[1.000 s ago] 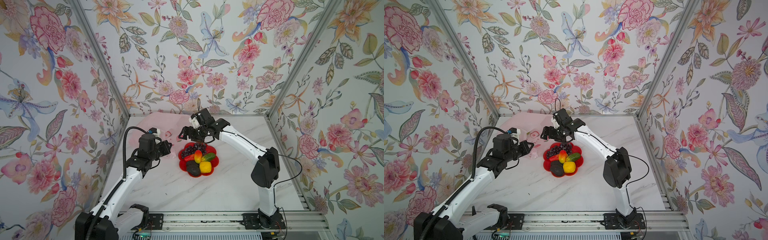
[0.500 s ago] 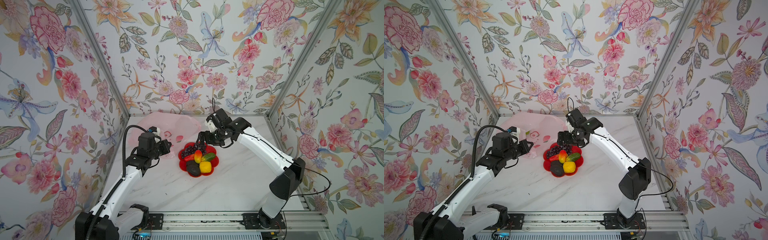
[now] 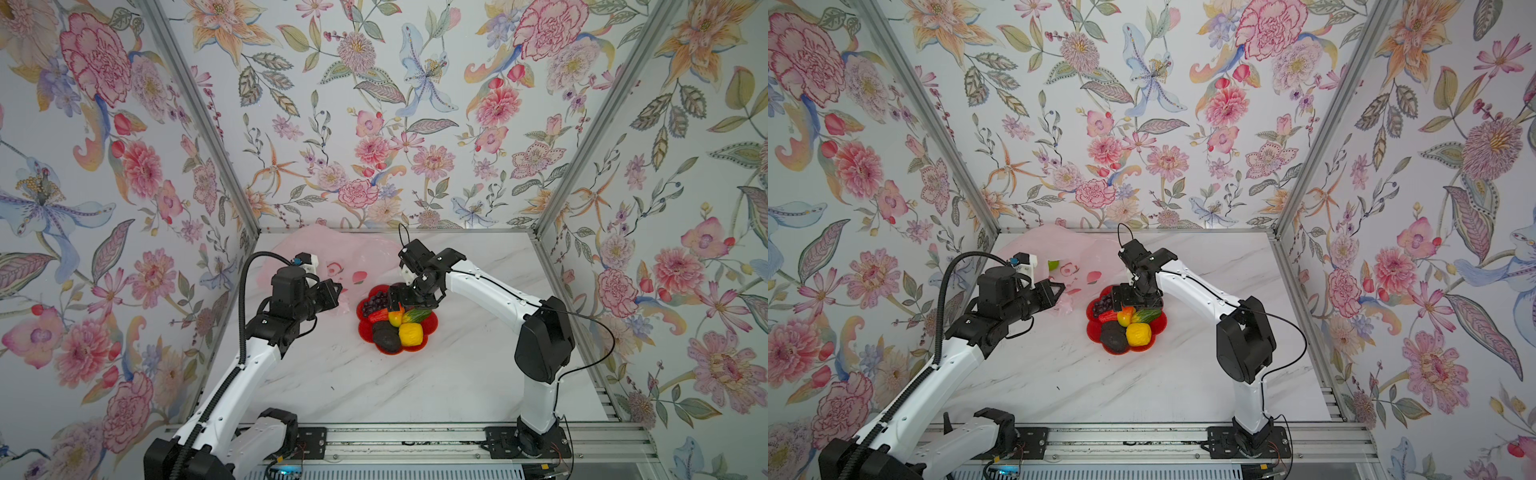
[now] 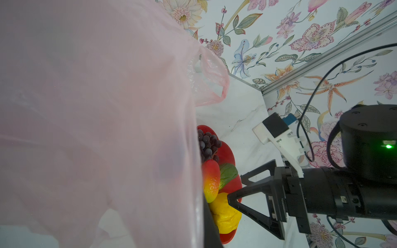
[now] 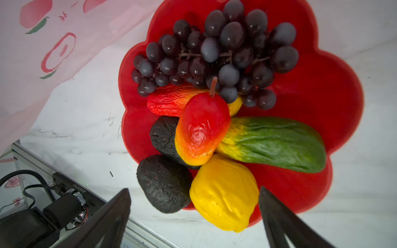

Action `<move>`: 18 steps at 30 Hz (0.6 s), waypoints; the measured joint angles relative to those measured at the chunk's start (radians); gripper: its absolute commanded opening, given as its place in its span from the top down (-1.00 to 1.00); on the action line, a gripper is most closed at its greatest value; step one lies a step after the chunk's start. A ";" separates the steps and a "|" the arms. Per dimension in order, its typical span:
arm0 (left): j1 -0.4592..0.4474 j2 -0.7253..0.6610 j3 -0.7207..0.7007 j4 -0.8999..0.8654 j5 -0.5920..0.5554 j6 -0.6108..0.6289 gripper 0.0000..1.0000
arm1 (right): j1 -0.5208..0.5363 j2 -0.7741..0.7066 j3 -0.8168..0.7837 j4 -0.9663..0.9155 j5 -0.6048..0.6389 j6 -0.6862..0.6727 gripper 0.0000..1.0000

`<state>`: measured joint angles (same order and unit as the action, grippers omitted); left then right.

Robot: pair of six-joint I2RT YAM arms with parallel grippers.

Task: Place the fruits into the plastic bag
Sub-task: Pick up the fruit from the plate.

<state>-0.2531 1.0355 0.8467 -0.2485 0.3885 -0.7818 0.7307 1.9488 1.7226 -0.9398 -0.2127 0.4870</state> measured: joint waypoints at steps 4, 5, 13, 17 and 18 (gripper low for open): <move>0.000 -0.024 -0.004 -0.007 0.000 0.000 1.00 | 0.006 0.026 -0.001 0.021 0.000 0.010 -0.81; 0.000 -0.031 -0.004 -0.010 0.000 0.000 1.00 | 0.009 0.032 -0.001 0.026 0.000 0.011 -0.80; 0.000 -0.082 -0.040 -0.014 0.000 -0.006 1.00 | 0.027 0.098 0.008 0.045 0.012 0.034 -0.67; 0.000 -0.106 -0.068 -0.017 0.001 -0.015 1.00 | 0.027 0.144 0.044 0.048 0.023 0.045 -0.62; 0.000 -0.109 -0.070 -0.020 0.001 -0.016 1.00 | 0.027 0.151 0.049 0.048 0.024 0.049 -0.62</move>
<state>-0.2531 0.9268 0.7769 -0.2687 0.3897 -0.7982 0.7582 2.1002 1.7718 -0.8913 -0.1890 0.5358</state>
